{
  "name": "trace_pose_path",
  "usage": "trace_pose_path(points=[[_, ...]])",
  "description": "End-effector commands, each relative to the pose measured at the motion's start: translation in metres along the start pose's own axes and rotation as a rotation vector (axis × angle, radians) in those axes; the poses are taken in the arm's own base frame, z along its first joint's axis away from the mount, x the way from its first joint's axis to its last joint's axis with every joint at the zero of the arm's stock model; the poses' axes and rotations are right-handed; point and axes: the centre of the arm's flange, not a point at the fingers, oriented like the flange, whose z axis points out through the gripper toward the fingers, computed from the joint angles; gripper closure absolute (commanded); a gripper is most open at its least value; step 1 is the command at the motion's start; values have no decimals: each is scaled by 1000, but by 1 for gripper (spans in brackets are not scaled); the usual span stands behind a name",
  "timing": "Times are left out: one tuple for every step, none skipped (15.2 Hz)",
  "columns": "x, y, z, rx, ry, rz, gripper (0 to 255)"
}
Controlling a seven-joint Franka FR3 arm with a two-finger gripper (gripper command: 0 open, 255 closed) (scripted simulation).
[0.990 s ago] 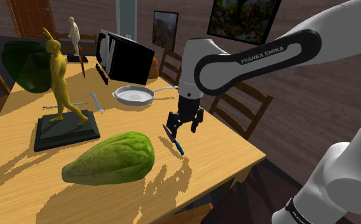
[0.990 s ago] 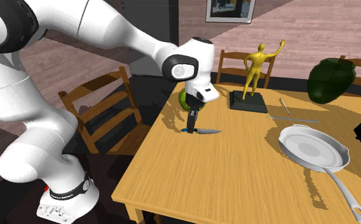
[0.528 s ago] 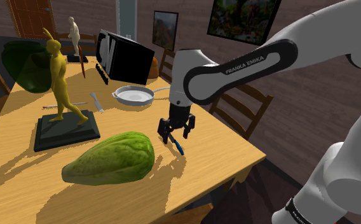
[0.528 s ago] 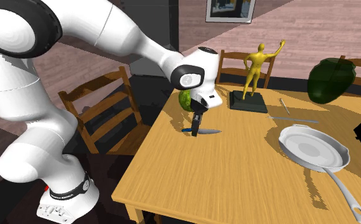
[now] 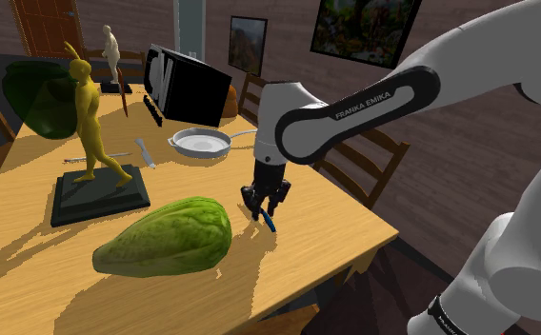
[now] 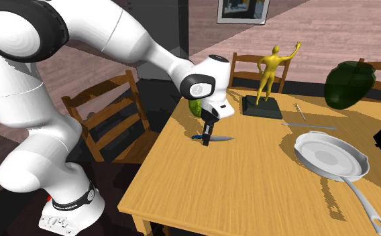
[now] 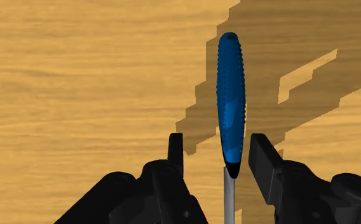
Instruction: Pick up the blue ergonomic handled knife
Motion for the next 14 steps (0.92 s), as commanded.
trace_pose_path(points=[[-3,-4,5,2,-4,-7,255],[-2,-3,5,2,-4,-7,255],[-2,-3,6,2,-4,-7,255],[-3,-4,6,2,-5,-7,255],[-3,-4,6,2,-5,-7,255],[-1,-4,4,2,-4,-7,255],[-2,-4,-1,2,-4,-7,255],[-2,-5,-6,2,-4,-7,255],[-2,-5,-11,2,-4,-7,255],[-3,-5,-17,2,-4,-7,255],[-3,-5,-22,2,-4,-7,255],[-3,-5,-27,2,-4,-7,255],[-4,-5,-33,2,-4,-7,255],[-4,-5,-38,2,-4,-7,255]])
